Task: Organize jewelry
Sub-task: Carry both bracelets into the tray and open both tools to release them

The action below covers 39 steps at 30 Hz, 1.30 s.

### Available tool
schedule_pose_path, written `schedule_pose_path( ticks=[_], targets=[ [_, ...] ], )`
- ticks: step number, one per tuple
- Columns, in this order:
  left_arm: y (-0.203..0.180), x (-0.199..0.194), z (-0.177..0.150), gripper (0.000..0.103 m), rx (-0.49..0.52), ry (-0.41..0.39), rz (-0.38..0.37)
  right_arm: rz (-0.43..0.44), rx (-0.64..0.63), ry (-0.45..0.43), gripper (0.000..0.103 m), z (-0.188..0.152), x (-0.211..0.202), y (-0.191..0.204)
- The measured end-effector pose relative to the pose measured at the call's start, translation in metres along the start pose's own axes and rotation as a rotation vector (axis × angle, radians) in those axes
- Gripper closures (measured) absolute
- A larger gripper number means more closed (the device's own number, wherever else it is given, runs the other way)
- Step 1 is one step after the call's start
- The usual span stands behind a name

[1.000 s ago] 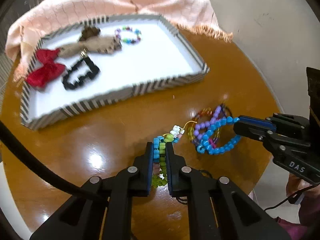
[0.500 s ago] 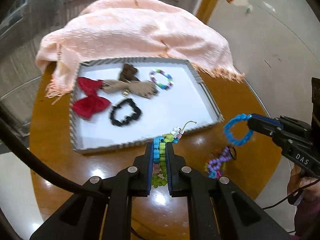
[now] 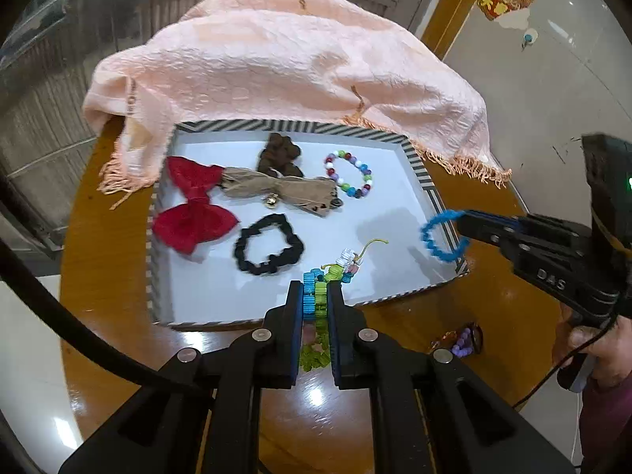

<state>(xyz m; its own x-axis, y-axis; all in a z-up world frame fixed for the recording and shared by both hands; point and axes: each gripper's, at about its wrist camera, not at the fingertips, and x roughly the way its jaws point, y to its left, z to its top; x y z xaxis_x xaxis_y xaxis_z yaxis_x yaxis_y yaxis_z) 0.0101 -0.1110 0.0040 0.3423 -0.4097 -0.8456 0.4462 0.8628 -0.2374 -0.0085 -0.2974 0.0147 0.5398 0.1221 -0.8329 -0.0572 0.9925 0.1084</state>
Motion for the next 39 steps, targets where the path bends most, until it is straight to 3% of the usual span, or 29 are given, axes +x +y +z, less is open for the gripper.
schedule_pose_path(
  ticks=[15, 23, 31, 35, 39],
  targets=[
    [-0.031, 0.073, 0.019, 0.103, -0.020, 0.125, -0.034, -0.020, -0.084, 0.110, 0.092, 0.050, 0.082, -0.047],
    [-0.015, 0.098, 0.037, 0.103, -0.076, 0.154, 0.019, -0.062, -0.085, 0.094, 0.092, 0.083, 0.121, -0.077],
    [-0.014, 0.113, 0.045, 0.103, -0.073, 0.165, 0.040, -0.072, -0.069, 0.061, 0.091, 0.083, 0.135, -0.088],
    [-0.015, 0.116, 0.046, 0.103, -0.062, 0.156, 0.069, -0.075, -0.103, 0.026, 0.081, 0.079, 0.128, -0.082],
    [-0.015, 0.118, 0.052, 0.103, -0.055, 0.148, 0.108, -0.063, -0.059, -0.008, 0.072, 0.073, 0.111, -0.080]
  ],
)
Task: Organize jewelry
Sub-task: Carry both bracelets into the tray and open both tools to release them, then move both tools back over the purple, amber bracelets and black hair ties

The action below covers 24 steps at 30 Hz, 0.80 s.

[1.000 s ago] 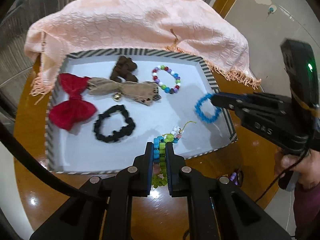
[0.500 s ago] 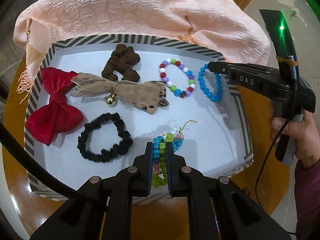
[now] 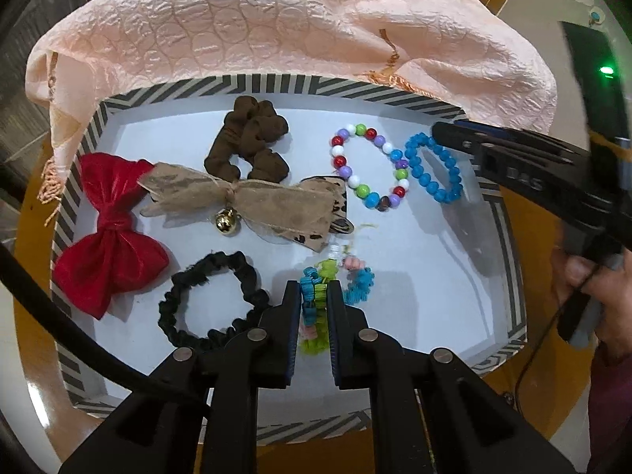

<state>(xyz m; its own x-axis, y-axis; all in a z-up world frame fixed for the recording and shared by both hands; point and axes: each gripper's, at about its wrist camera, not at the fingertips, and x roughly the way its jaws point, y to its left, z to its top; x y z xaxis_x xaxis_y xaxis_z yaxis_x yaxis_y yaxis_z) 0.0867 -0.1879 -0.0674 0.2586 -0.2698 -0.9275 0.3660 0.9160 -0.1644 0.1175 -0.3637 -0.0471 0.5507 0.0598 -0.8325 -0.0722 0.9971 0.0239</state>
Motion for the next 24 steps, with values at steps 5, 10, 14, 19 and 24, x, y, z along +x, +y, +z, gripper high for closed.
schedule_pose_path(
  ticks=[5, 10, 14, 19, 24],
  targets=[
    [-0.003, -0.006, 0.002, 0.090, 0.009, -0.029, 0.016, 0.018, 0.052, -0.004, 0.057, -0.008, -0.025, 0.006],
    [-0.003, -0.021, -0.003, 0.088, -0.003, -0.054, 0.010, 0.019, 0.063, -0.010, 0.051, -0.020, -0.052, 0.019],
    [-0.003, -0.040, -0.013, 0.088, 0.004, -0.097, 0.023, 0.035, 0.135, -0.042, 0.043, -0.038, -0.082, 0.023],
    [-0.003, -0.065, -0.030, 0.088, 0.019, -0.153, 0.035, 0.038, 0.179, -0.060, 0.041, -0.061, -0.112, 0.034],
    [-0.005, -0.087, -0.051, 0.088, 0.037, -0.194, 0.045, 0.044, 0.199, -0.083, 0.038, -0.085, -0.139, 0.051]
  ],
)
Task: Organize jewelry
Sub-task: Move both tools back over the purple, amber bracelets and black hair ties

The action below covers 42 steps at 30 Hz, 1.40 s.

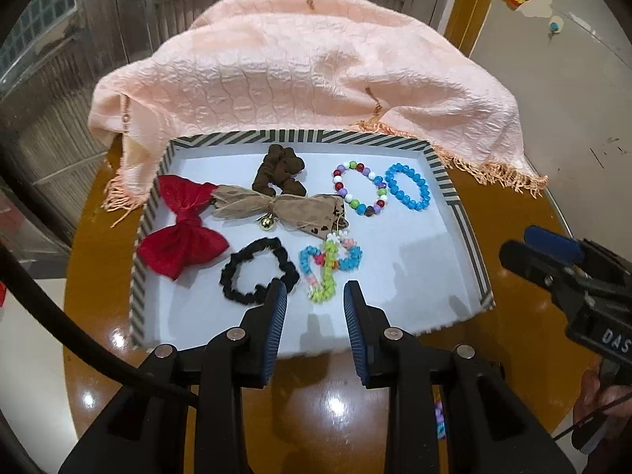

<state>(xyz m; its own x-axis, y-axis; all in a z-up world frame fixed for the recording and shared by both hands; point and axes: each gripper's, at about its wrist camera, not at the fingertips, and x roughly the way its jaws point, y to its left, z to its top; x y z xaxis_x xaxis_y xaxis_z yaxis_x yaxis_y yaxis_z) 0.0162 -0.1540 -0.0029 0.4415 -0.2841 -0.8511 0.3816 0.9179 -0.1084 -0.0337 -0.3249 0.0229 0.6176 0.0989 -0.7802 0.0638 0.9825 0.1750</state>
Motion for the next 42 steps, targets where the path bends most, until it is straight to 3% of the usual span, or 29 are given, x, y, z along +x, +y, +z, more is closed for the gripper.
schedule_pose_path(
  ticks=[4, 21, 42],
  targets=[
    [-0.003, -0.017, -0.016, 0.088, 0.025, -0.022, 0.010, -0.007, 0.003, -0.010, 0.028, -0.020, -0.017, 0.011],
    [-0.004, -0.058, -0.070, 0.088, 0.075, -0.067, 0.033, -0.049, -0.008, 0.003, 0.028, -0.084, -0.054, 0.050],
    [-0.018, -0.062, -0.091, 0.088, 0.120, -0.057, 0.014, -0.124, 0.001, 0.043, 0.028, -0.128, -0.065, 0.033]
  ],
)
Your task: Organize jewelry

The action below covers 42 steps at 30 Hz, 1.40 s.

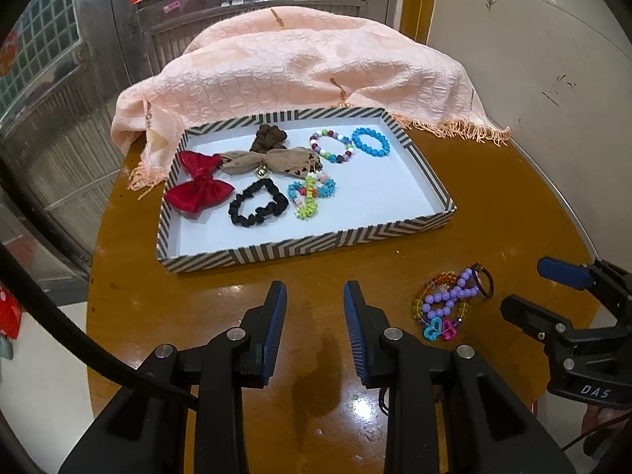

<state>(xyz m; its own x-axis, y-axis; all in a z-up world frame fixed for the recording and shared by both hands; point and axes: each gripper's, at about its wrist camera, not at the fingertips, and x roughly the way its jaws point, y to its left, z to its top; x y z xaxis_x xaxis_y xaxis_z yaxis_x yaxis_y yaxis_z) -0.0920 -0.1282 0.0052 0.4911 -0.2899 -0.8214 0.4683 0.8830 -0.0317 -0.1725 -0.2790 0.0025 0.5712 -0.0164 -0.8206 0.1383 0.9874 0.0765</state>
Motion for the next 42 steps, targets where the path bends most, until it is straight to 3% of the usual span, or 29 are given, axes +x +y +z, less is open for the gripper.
schedule_pose_path(
  ticks=[7, 12, 17, 27, 34, 42],
  targets=[
    [-0.005, 0.012, -0.002, 0.088, -0.002, 0.043, -0.025, -0.025, 0.041, 0.057, 0.028, -0.018, 0.015, -0.023],
    [-0.015, 0.023, -0.001, 0.088, 0.013, 0.077, -0.045, -0.038, 0.054, 0.065, 0.037, -0.022, 0.024, -0.034],
    [-0.018, 0.033, 0.001, 0.088, 0.002, 0.108, -0.058, -0.004, 0.079, 0.082, 0.056, -0.021, 0.039, -0.045],
    [-0.024, 0.049, 0.003, 0.088, -0.003, 0.151, -0.071, 0.040, 0.027, 0.134, 0.075, -0.016, 0.072, -0.047],
    [-0.033, 0.060, 0.006, 0.088, 0.010, 0.181, -0.117, 0.112, 0.053, 0.154, 0.099, -0.016, 0.079, -0.055],
    [-0.061, 0.069, 0.008, 0.088, 0.091, 0.200, -0.215, 0.126, 0.113, 0.155, 0.100, -0.012, 0.065, -0.077]
  ],
)
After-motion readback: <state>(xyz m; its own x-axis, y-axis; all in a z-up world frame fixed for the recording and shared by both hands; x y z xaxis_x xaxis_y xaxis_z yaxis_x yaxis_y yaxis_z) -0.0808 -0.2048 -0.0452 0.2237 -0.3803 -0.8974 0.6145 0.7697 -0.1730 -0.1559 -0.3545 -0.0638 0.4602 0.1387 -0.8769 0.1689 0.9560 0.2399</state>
